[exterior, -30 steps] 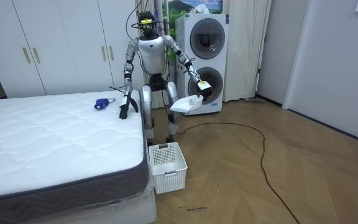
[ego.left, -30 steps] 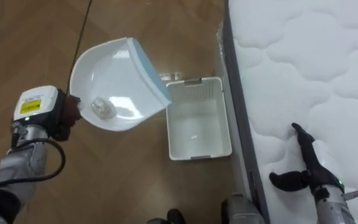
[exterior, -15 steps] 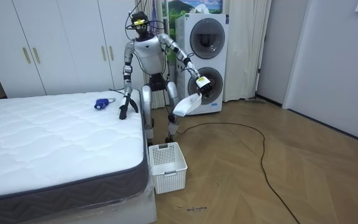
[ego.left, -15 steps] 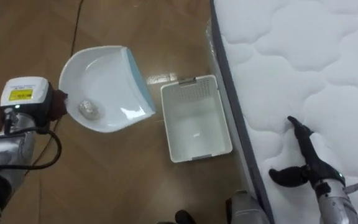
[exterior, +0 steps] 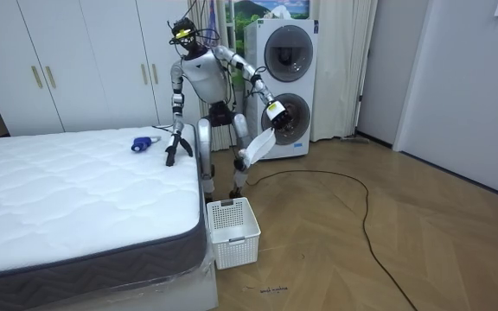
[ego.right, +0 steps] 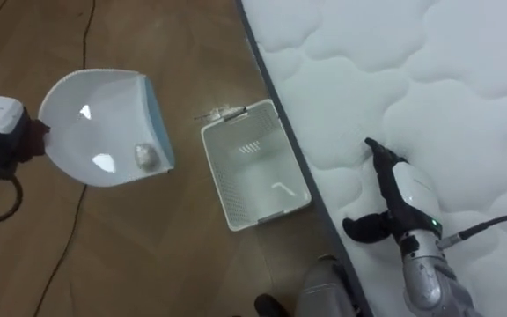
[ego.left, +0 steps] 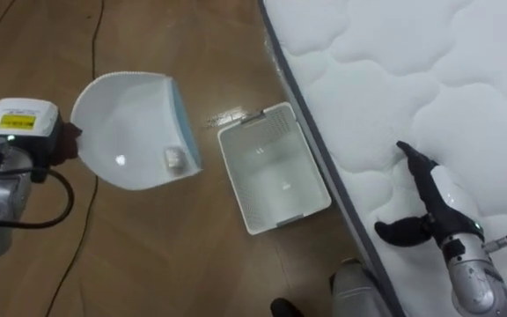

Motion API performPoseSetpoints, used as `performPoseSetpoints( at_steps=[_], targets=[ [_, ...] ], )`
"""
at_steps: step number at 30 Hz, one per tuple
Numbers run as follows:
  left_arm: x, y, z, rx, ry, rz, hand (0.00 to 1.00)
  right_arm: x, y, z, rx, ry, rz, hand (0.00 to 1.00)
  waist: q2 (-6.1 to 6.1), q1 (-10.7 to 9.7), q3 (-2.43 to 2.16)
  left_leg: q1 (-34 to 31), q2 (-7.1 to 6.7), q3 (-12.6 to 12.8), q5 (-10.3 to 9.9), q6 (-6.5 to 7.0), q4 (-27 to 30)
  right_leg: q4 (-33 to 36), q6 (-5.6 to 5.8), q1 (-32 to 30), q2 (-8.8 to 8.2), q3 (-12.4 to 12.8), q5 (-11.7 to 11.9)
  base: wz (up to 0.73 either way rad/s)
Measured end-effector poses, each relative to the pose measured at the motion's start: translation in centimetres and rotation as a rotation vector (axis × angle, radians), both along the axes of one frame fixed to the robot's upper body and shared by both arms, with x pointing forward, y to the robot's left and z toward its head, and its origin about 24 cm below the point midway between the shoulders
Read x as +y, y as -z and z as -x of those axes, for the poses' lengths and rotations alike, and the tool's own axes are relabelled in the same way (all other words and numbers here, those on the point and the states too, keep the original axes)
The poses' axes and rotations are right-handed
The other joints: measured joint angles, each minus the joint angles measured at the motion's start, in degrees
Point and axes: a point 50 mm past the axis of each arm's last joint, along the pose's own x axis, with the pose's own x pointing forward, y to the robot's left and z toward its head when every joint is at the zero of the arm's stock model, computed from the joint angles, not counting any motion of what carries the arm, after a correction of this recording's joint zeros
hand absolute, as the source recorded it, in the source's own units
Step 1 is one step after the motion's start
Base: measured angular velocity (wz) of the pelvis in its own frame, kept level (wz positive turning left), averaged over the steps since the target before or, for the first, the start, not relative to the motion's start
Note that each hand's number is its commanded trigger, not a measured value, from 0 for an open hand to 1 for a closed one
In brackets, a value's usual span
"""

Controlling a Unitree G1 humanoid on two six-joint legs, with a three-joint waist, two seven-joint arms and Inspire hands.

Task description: Clean bed

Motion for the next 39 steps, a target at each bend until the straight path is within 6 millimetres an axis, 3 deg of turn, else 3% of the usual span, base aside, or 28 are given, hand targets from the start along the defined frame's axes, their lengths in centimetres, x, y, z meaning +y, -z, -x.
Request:
performPoseSetpoints(
  at_steps=[7, 11, 19, 25, 32, 37, 39],
  targets=[
    [-0.1, -1.0, -0.6, 0.016, 0.024, -0.059, 1.0, 0.4, -0.6, -0.7, -0.027, -0.041, -0.016, 0.0, 1.6, -1.6, 0.36, 1.2, -0.02, 2.3, 0.0, -0.06, -0.8, 0.1, 0.13, -0.3, 0.08, 1.6, -0.1, -0.13],
    [-0.4, -1.9, -1.3, 0.006, 0.045, -0.081, 1.0, 0.5, -0.8, -0.9, -0.032, -0.051, -0.018, 0.0, 2.16, -2.0, 0.34, 1.6, 0.15, 3.8, 0.0, -0.06, -1.0, 0.2, 0.13, -0.3, 0.35, 2.0, -0.1, -0.01],
    [-0.3, -1.5, -1.2, 0.062, 0.031, -0.111, 1.0, 0.6, -1.3, -1.1, -0.043, -0.075, -0.017, 0.0, 3.34, -2.5, 0.36, 2.8, 0.0, 5.5, 0.0, -0.08, -2.2, 0.1, 0.21, -0.3, 0.73, 3.2, -0.1, -0.08],
    [-0.2, -1.6, -1.3, 0.058, 0.017, -0.104, 1.0, 0.7, -1.4, -1.2, -0.049, -0.081, -0.016, 0.0, 3.33, -2.7, 0.37, 2.9, -0.54, 5.7, 0.2, -0.23, -2.7, 0.5, 0.39, -0.6, 0.39, 3.5, -0.3, -0.01],
    [0.0, -1.9, -1.5, 0.049, 0.001, -0.09, 1.0, 0.6, -1.5, -1.2, -0.066, -0.08, -0.027, 0.0, 2.88, -3.0, 0.72, 3.0, -0.99, 5.7, 0.2, -0.22, -2.6, 1.0, 0.58, -0.9, -0.13, 3.5, -0.4, 0.01],
    [-0.1, -1.9, -1.5, 0.001, 0.005, -0.025, 1.0, 0.6, -1.6, -1.1, -0.079, -0.087, -0.035, 0.0, 1.62, -2.3, 1.42, 3.0, -0.85, 5.1, 0.1, -0.23, -1.8, 1.2, 0.59, -1.3, 0.74, 4.9, -0.5, -0.1],
    [0.0, -1.8, -1.3, -0.031, 0.0, 0.023, 1.0, 0.7, -1.4, -1.1, -0.074, -0.091, -0.031, 0.0, 0.84, -1.2, 1.19, 2.9, -0.91, 3.7, 0.1, -0.36, -0.9, 1.3, 0.57, -1.7, 1.36, 6.1, -0.5, -0.41]
  ],
)
